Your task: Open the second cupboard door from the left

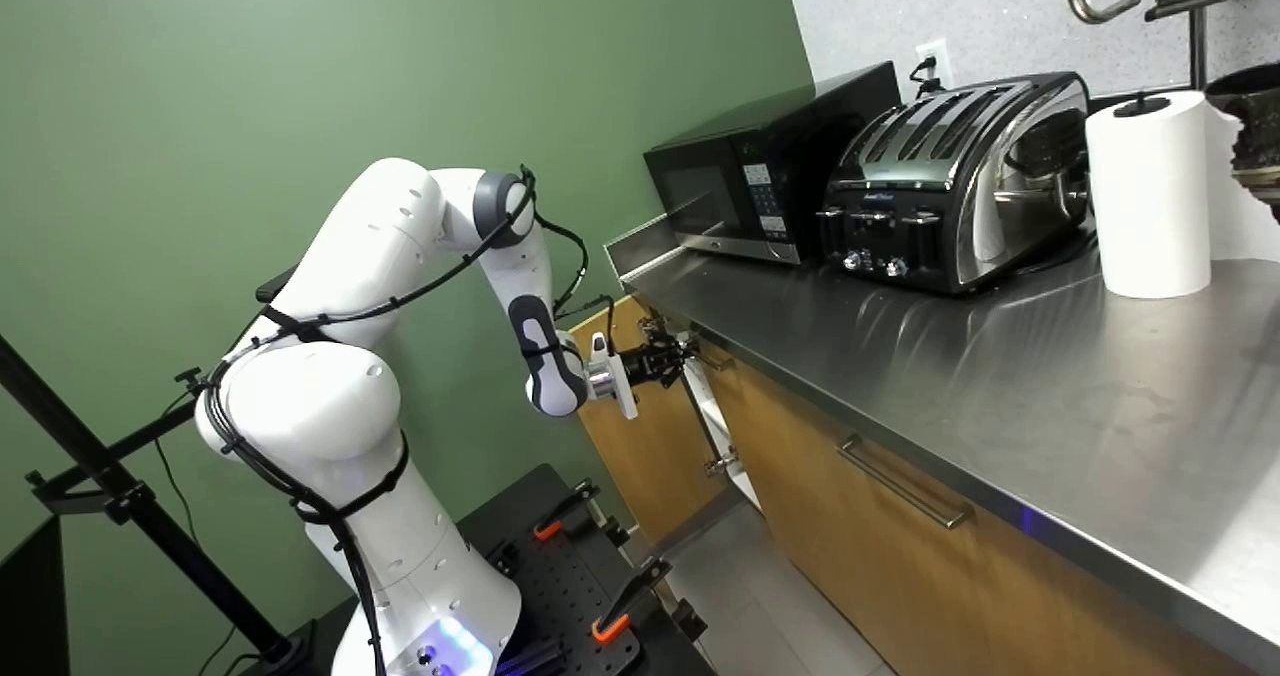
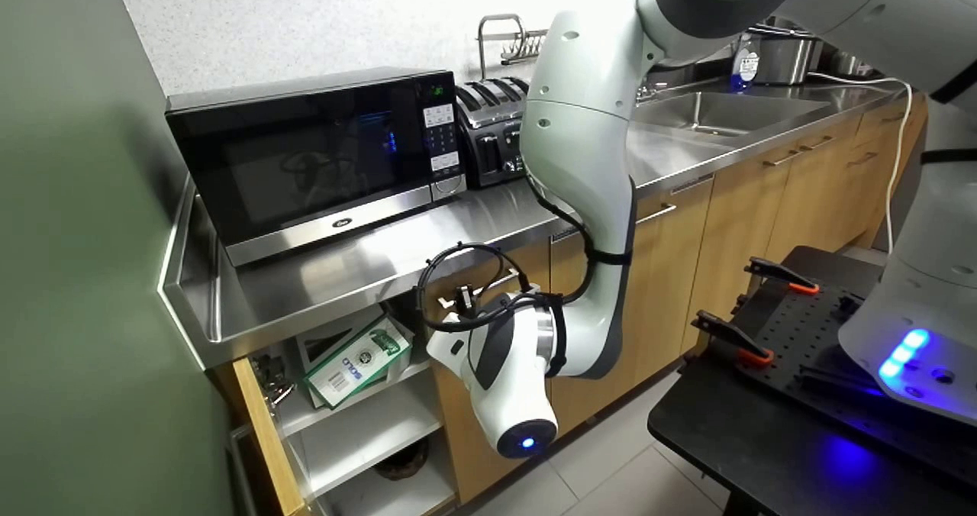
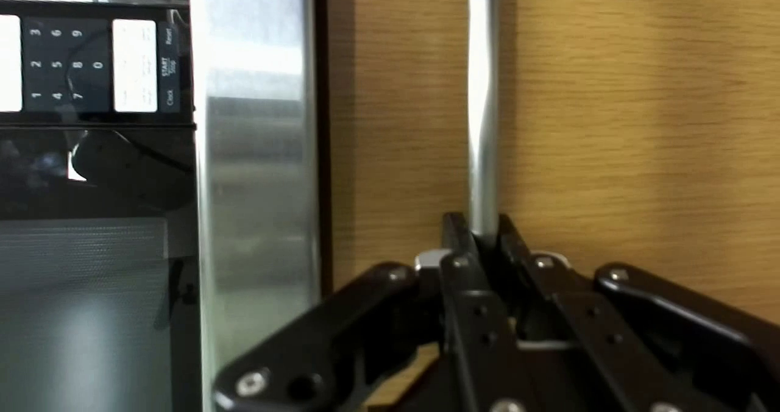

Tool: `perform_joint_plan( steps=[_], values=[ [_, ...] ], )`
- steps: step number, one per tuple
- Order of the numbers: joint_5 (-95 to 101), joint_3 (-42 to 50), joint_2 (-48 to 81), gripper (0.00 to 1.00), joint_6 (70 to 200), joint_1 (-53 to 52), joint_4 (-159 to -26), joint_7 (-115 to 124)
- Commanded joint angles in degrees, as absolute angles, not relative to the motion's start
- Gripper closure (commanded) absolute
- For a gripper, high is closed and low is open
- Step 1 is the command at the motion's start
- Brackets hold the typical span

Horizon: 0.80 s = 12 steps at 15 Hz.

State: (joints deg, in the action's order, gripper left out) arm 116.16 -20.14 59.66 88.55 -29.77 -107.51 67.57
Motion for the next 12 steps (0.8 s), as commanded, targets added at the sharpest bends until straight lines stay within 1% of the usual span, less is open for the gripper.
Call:
perform_joint_plan(
  steps=[1, 6, 12],
  values=[
    [117.9, -23.0, 57.5, 0.97, 89.8, -29.2, -115.0, 69.2],
    [118.9, -24.6, 57.1, 0.97, 88.8, -29.1, -119.7, 71.1],
    [111.4, -29.2, 57.3, 0.97, 80.6, -28.9, -124.8, 73.9]
  ],
)
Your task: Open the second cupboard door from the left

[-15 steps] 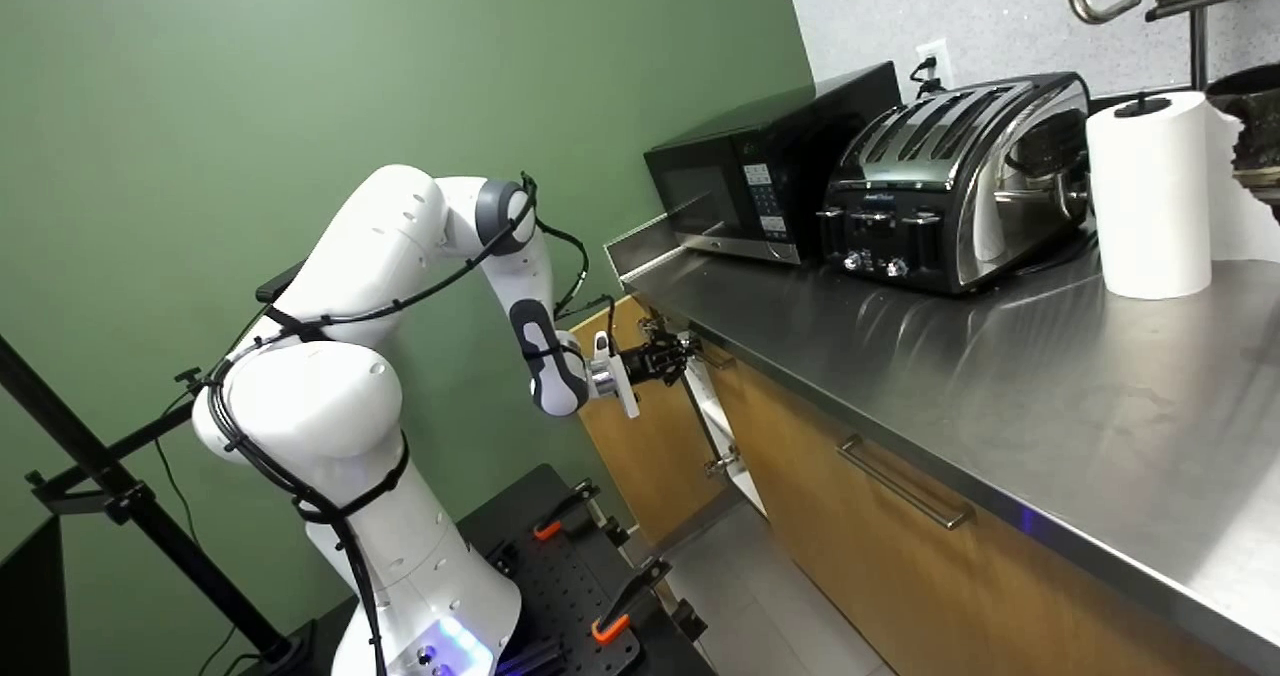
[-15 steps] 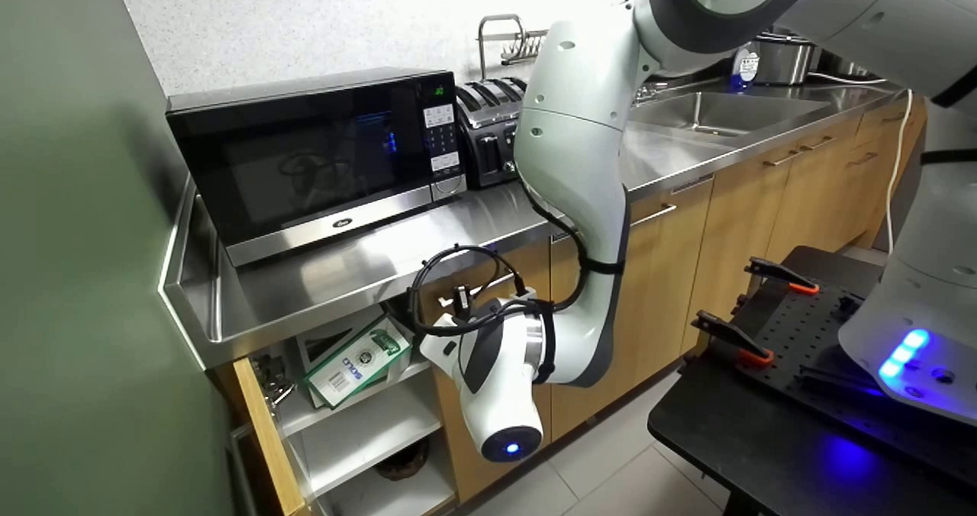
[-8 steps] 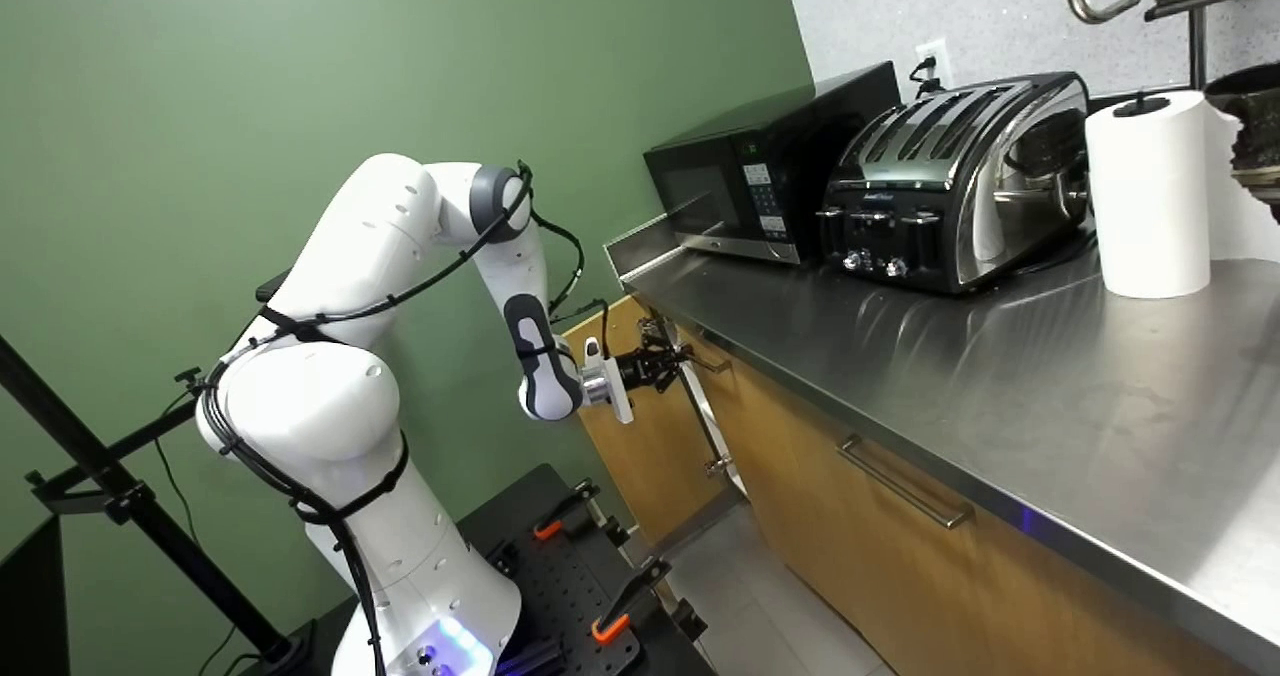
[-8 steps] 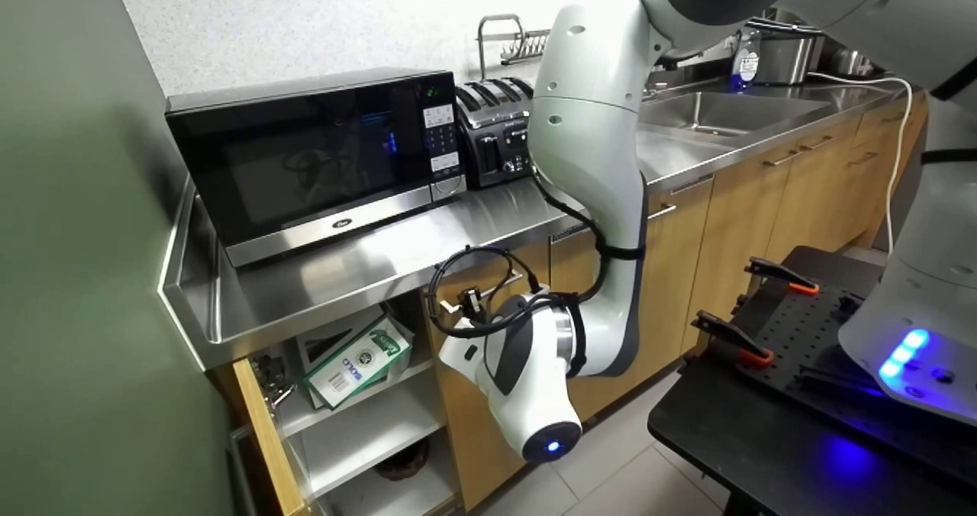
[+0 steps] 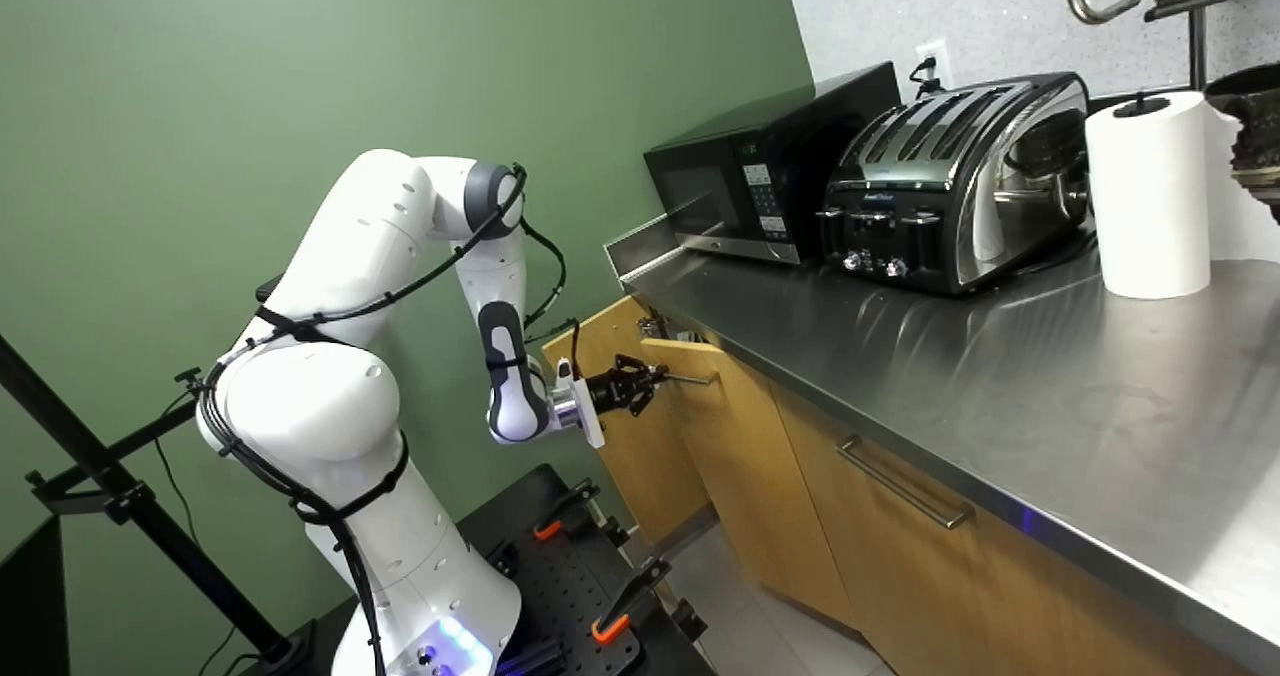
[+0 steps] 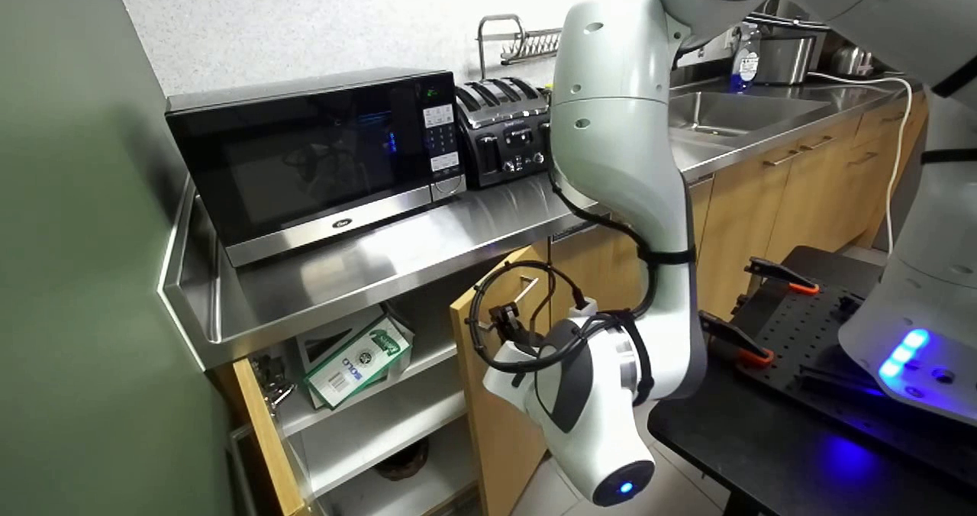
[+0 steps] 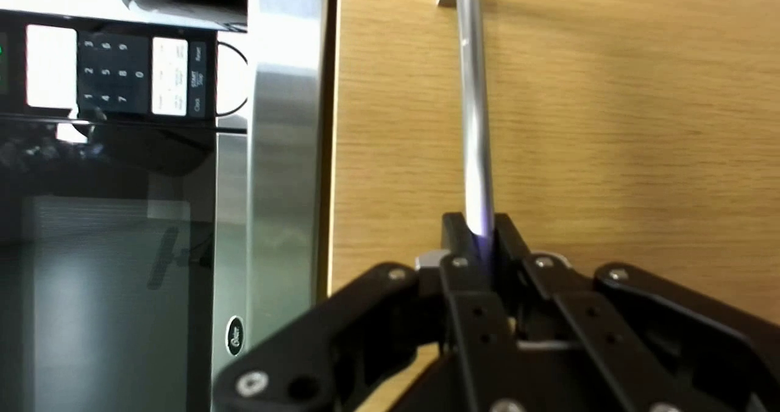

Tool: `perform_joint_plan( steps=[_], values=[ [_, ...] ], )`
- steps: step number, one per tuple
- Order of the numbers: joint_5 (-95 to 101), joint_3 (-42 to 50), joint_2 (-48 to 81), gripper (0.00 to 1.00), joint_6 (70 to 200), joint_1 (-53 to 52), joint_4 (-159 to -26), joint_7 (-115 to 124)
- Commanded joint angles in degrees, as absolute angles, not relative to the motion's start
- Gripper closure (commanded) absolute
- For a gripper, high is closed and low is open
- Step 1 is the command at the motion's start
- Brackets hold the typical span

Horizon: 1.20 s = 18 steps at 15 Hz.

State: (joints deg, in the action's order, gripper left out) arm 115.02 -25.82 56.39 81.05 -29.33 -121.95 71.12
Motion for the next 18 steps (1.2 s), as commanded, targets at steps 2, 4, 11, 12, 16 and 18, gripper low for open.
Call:
perform_joint_plan(
  steps=[2, 4, 11, 12, 16, 18],
  values=[
    [108.0, -30.9, 57.0, 0.61, 79.4, -28.5, -126.0, 74.4],
    [104.5, -32.0, 56.3, 0.57, 78.9, -28.4, -126.5, 75.7],
    [95.4, -38.5, 50.4, 0.03, 81.7, -25.4, -128.7, 86.1],
    [92.8, -40.1, 49.3, 0.0, 82.4, -24.8, -128.9, 87.8],
    [82.3, -45.2, 44.2, 0.0, 83.1, -24.5, -130.4, 95.1],
    [78.4, -46.5, 40.7, 0.0, 84.4, -23.5, -130.8, 98.3]
  ],
)
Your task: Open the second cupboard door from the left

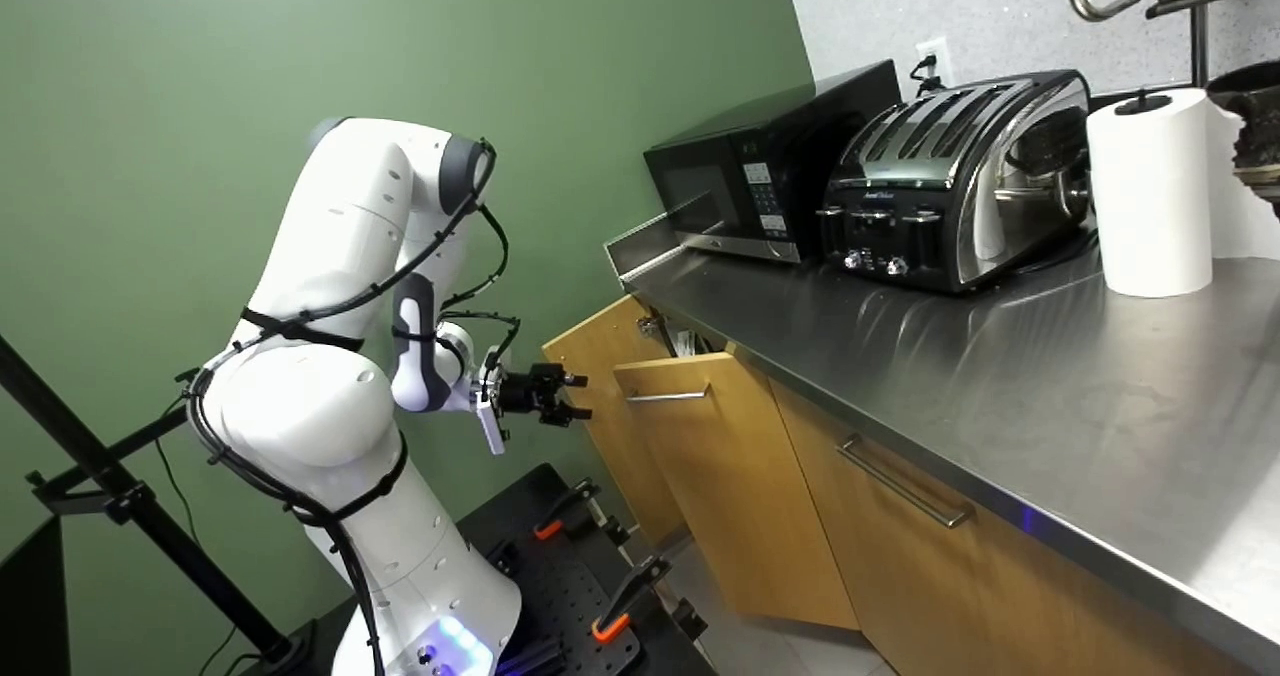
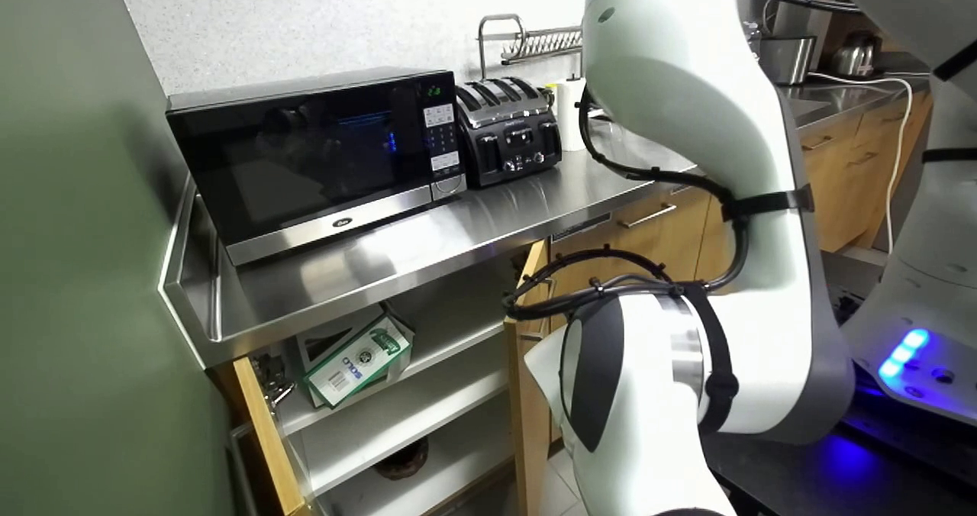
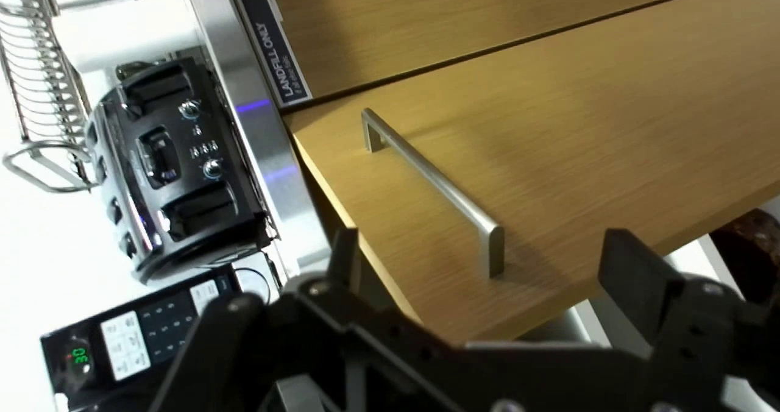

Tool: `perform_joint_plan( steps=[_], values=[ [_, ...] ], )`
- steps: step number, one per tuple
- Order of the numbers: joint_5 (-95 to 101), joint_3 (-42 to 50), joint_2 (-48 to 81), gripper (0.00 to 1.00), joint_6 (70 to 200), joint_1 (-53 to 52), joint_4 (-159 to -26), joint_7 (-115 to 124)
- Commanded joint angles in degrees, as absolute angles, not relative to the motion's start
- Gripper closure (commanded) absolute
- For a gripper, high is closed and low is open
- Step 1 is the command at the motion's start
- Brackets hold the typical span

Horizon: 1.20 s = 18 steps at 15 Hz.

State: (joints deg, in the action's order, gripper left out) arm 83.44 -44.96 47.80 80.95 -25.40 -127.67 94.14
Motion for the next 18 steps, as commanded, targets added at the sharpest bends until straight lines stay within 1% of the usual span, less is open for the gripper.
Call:
perform_joint_plan(
  steps=[1, 3, 4, 10, 12, 15, 17, 18],
  values=[
    [77.2, -46.9, 38.9, 0.0, 85.7, -22.9, -131.0, 98.8],
    [75.9, -46.2, 35.2, 0.0, 89.7, -21.5, -131.3, 100.0],
    [76.2, -43.4, 39.1, 0.0, 87.3, -26.5, -128.4, 98.1],
    [76.4, -41.5, 38.1, 0.0, 89.5, -28.2, -128.2, 98.7],
    [76.7, -42.6, 34.4, 0.0, 95.6, -25.9, -129.5, 102.7],
    [77.1, -43.2, 26.8, 0.0, 108.1, -20.7, -132.4, 101.3],
    [78.1, -43.4, 22.6, 0.0, 117.1, -16.3, -133.4, 100.8],
    [79.7, -45.1, 21.3, 0.0, 121.8, -11.8, -133.7, 100.1]
  ],
)
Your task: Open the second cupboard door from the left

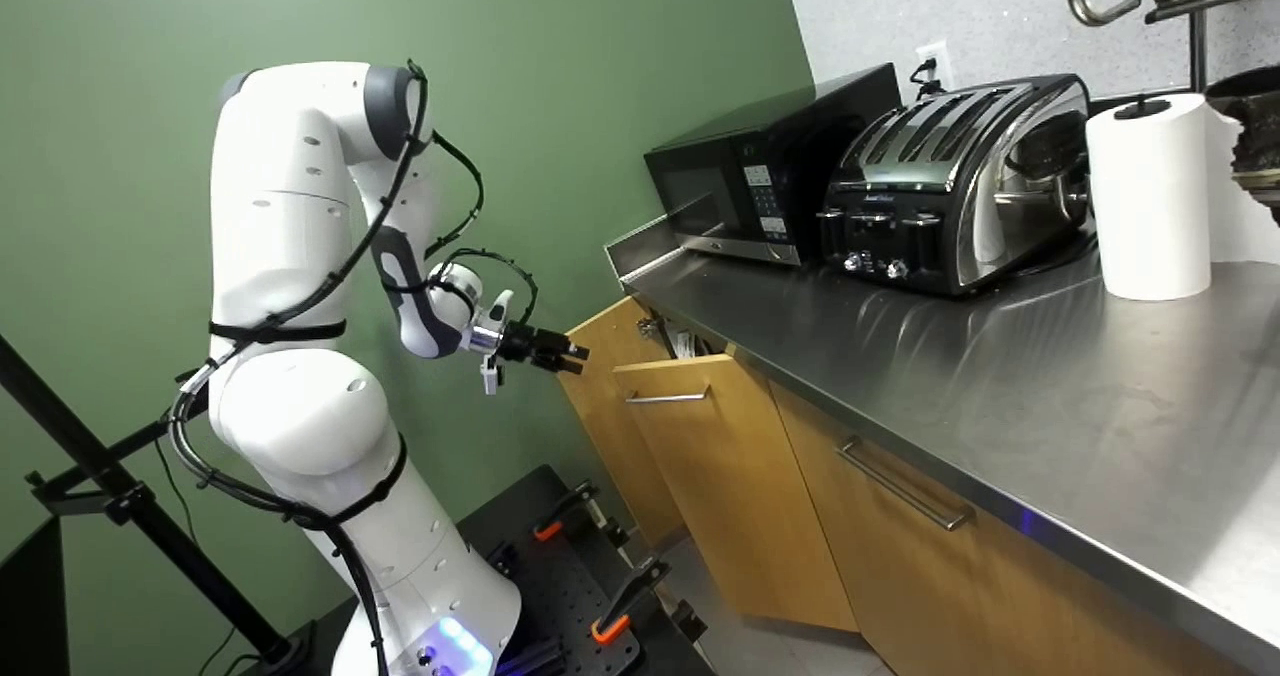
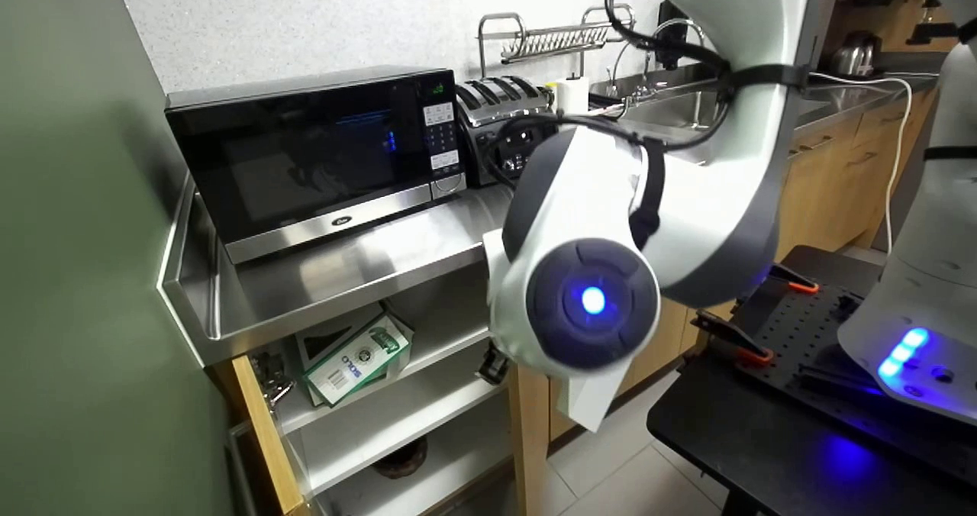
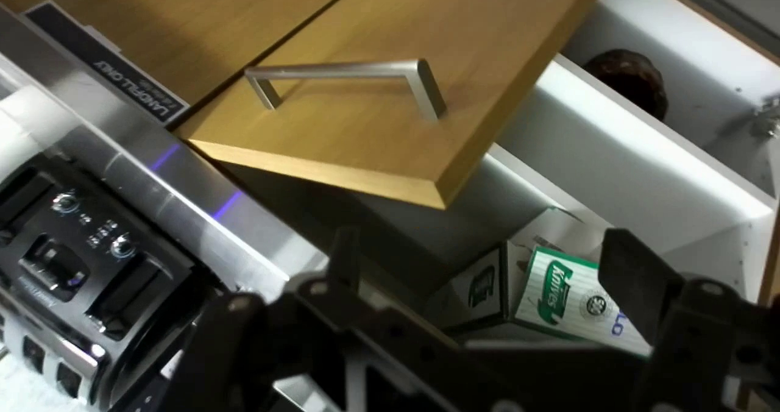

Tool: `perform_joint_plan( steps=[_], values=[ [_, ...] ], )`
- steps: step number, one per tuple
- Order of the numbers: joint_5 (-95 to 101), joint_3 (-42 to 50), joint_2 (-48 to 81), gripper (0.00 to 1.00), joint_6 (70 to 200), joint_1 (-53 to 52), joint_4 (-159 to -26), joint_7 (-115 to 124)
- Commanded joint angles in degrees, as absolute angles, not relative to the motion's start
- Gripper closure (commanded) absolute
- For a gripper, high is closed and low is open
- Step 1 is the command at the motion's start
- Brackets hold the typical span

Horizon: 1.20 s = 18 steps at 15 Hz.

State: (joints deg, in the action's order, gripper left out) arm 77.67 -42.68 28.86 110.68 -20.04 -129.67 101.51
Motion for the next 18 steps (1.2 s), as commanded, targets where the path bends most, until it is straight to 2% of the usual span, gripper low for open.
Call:
perform_joint_plan(
  steps=[1, 2, 3, 9, 10, 11, 13, 18],
  values=[
    [81.6, -46.1, 20.7, 0.0, 126.5, -8.2, -133.6, 99.1],
    [84.6, -46.4, 20.8, 0.0, 131.2, -5.1, -133.2, 97.4],
    [80.2, -40.3, 21.7, 0.0, 126.6, -14.8, -131.2, 99.0],
    [80.5, -36.2, 21.4, 0.0, 131.5, -17.2, -130.7, 100.7],
    [80.8, -34.8, 20.8, 0.02, 133.8, -17.1, -130.5, 102.4],
    [79.3, -33.5, 20.3, 0.27, 135.3, -17.1, -130.1, 103.2],
    [77.0, -30.8, 19.4, 0.3, 138.9, -17.0, -129.2, 102.8],
    [69.8, -23.8, 21.2, 0.68, 148.5, -16.8, -125.6, 95.4]
  ],
)
